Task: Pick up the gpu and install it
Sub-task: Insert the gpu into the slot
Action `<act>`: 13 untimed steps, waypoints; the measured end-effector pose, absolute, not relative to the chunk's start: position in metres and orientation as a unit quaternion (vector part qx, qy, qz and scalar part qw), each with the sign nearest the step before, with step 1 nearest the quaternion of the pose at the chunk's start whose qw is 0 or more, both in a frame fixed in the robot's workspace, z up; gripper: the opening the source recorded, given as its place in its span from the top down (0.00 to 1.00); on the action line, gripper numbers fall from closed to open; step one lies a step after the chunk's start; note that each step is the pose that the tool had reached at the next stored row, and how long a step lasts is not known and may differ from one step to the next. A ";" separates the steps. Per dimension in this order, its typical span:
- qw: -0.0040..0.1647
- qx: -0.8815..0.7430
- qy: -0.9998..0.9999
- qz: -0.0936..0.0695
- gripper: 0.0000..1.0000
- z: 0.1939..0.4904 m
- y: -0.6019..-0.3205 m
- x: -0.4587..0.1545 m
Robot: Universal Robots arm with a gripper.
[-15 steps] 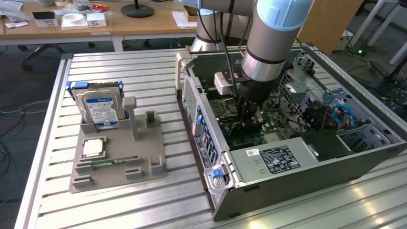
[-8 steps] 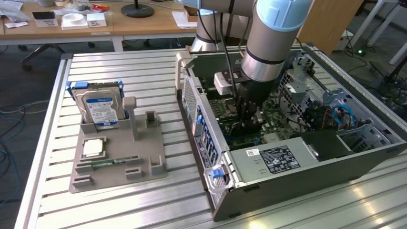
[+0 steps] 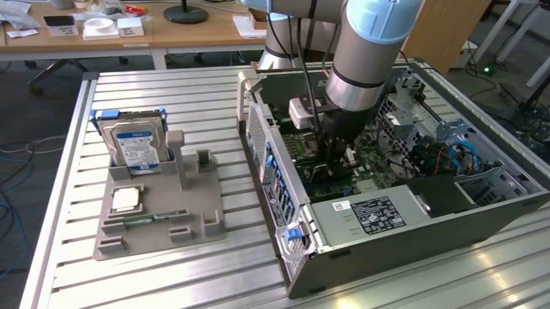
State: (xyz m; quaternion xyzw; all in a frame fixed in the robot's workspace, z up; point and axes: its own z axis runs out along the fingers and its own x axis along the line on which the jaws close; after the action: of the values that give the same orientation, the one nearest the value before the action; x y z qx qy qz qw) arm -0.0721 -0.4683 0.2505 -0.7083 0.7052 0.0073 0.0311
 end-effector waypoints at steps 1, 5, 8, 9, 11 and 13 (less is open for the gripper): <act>0.031 -0.708 0.705 0.007 0.56 0.251 -0.468 -0.072; 0.031 -0.708 0.705 0.007 0.49 0.251 -0.468 -0.072; 0.031 -0.708 0.705 0.007 0.49 0.254 -0.468 -0.072; 0.031 -0.708 0.705 0.007 0.49 0.256 -0.468 -0.072; 0.031 -0.708 0.705 0.007 0.49 0.262 -0.468 -0.072; 0.031 -0.708 0.705 0.007 0.49 0.268 -0.468 -0.072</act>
State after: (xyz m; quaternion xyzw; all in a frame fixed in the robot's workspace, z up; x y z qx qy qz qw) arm -0.0721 -0.4683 0.2676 -0.7083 0.7052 0.0072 0.0310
